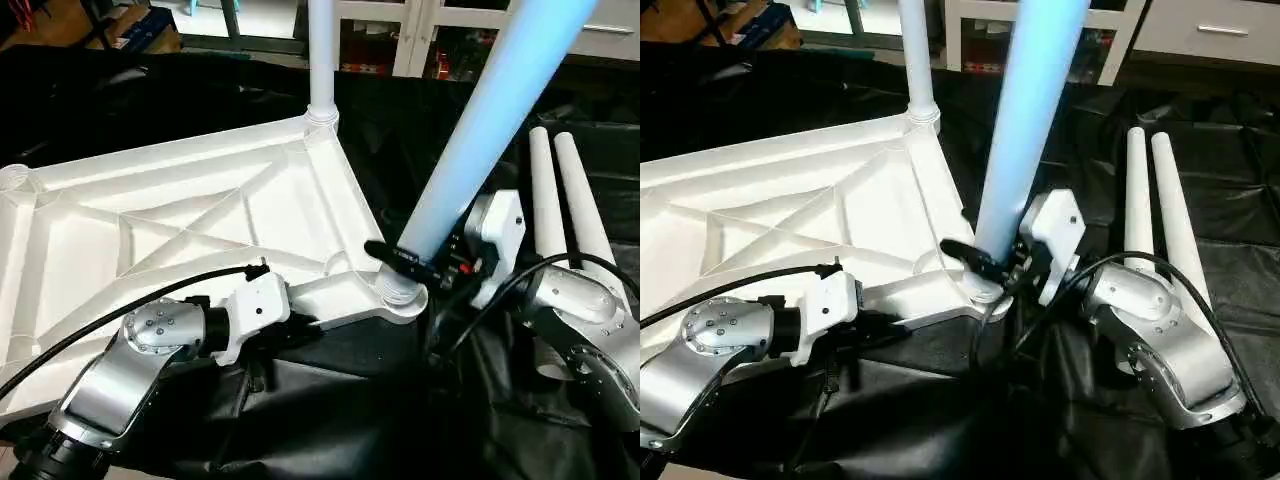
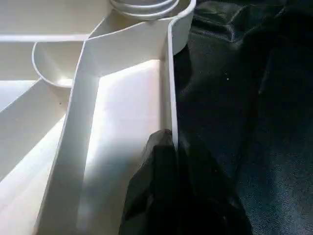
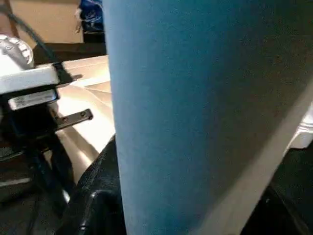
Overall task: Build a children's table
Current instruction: Insert table leg to table base
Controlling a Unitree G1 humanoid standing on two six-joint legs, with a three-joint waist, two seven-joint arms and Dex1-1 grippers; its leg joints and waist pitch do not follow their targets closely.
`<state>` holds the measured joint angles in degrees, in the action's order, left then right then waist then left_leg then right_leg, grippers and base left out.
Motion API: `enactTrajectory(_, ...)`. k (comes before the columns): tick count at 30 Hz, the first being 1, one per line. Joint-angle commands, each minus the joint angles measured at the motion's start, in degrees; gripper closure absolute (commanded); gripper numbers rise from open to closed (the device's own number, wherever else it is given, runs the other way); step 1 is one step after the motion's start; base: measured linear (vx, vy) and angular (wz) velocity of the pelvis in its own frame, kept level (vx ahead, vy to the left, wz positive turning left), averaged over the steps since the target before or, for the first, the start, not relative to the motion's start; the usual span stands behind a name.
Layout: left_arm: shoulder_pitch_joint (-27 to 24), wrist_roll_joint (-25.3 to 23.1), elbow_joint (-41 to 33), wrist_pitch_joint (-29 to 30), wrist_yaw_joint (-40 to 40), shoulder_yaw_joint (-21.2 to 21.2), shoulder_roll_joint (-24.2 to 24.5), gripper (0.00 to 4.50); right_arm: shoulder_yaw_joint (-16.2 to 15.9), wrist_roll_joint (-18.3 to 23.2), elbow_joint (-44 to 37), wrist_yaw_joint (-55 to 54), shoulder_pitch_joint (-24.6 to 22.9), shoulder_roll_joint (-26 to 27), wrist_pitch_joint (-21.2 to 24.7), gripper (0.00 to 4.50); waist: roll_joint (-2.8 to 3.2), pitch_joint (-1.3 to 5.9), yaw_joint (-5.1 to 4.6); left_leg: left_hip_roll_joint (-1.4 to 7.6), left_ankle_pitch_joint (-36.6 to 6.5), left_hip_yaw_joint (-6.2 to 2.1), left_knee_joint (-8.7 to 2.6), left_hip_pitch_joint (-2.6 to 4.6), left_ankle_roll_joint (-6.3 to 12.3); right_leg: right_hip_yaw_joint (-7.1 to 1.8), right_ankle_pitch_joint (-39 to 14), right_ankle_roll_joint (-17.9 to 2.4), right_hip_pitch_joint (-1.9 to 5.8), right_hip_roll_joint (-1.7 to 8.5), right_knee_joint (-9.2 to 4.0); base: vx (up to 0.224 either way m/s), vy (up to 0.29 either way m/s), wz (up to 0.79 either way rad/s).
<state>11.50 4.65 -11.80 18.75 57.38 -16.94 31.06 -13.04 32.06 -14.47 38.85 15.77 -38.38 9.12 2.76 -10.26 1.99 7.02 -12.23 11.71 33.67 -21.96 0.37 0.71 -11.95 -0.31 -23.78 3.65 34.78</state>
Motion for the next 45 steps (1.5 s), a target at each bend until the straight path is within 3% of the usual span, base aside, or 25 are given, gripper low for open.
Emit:
enactTrajectory(1,-2.4,-0.1,3.1,0.2,0.8,-4.5,-0.8,4.5,-0.5,-2.3,0.3,2.3,-0.9,-1.4,0.0,2.72,-1.06,2.9,-0.2,6.34,0.5,-3.02,-3.74,1.27,10.38,-2.84,3.9,-17.7,2.71,5.46,-2.8,0.0,0.0,0.0)
enactTrajectory(6,-2.2,-0.4,3.5,0.3,0.8,-4.3,-0.9,4.5,-1.0,-4.4,0.3,4.8,-1.3,-3.1,-1.2,2.72,-1.17,2.85,-0.28,6.41,-1.0,-3.03,-3.85,1.37,10.16,-2.91,1.1,-17.5,2.7,5.59,-3.11,0.0,0.0,0.0)
enactTrajectory(14,-1.7,-0.8,4.7,-0.4,0.6,-4.2,-0.9,4.5,-0.1,-5.2,0.4,7.0,-2.1,-2.3,-1.6,2.72,-1.07,3.03,-0.26,6.4,-0.4,-3.05,-3.78,1.4,10.68,-2.83,1.2,-17.5,2.59,5.53,-3.09,0.0,0.0,0.0)
enactTrajectory(22,-1.4,-1.1,5.2,-0.9,0.9,-4.5,-1.2,4.5,1.0,1.2,1.4,7.6,-3.7,3.1,1.7,2.72,-0.98,3.34,-0.18,6.34,0.1,-3.09,-3.7,1.23,11.15,-2.78,1.2,-17.9,2.7,5.62,-3.06,0.0,0.0,0.0)
enactTrajectory(30,-1.4,-1.5,5.3,-1.3,1.1,-4.7,-1.3,4.5,-2.0,-1.1,2.3,11.7,-2.2,3.7,3.4,2.72,-1.05,3.37,-0.3,6.32,-1.0,-3.09,-3.87,1.26,10.49,-2.74,-1.5,-17.4,2.73,5.59,-3.32,0.0,0.0,0.0)
enactTrajectory(36,-1.2,-1.7,5.5,-1.3,0.9,-4.9,-1.6,4.5,-5.4,-4.9,2.9,15.2,-0.4,3.0,3.6,2.72,-1.22,2.97,-0.45,6.33,-4.9,-3.12,-4.37,1.6,8.3,-2.92,-7.6,-16.4,2.71,5.71,-4.03,0.0,0.0,0.0)
enactTrajectory(41,-1.1,-1.8,5.7,-1.3,0.7,-4.7,-1.7,4.5,-4.8,-4.5,3.5,15.5,0.4,4.7,4.6,2.72,-1.35,3.16,-0.46,6.33,-3.7,-3.13,-4.34,1.68,8.35,-2.98,-5.6,-16.5,2.66,5.67,-3.87,0.0,0.0,0.0)
enactTrajectory(45,-1.1,-1.9,5.8,-1.3,0.7,-4.5,-1.6,4.5,-3.0,-3.5,5.5,14.3,0.5,6.8,5.6,2.72,-1.37,2.98,-0.5,6.36,-5.4,-3.17,-4.55,1.64,7.8,-3.04,-8.2,-16.3,2.63,5.73,-4.18,0.0,0.0,0.0)
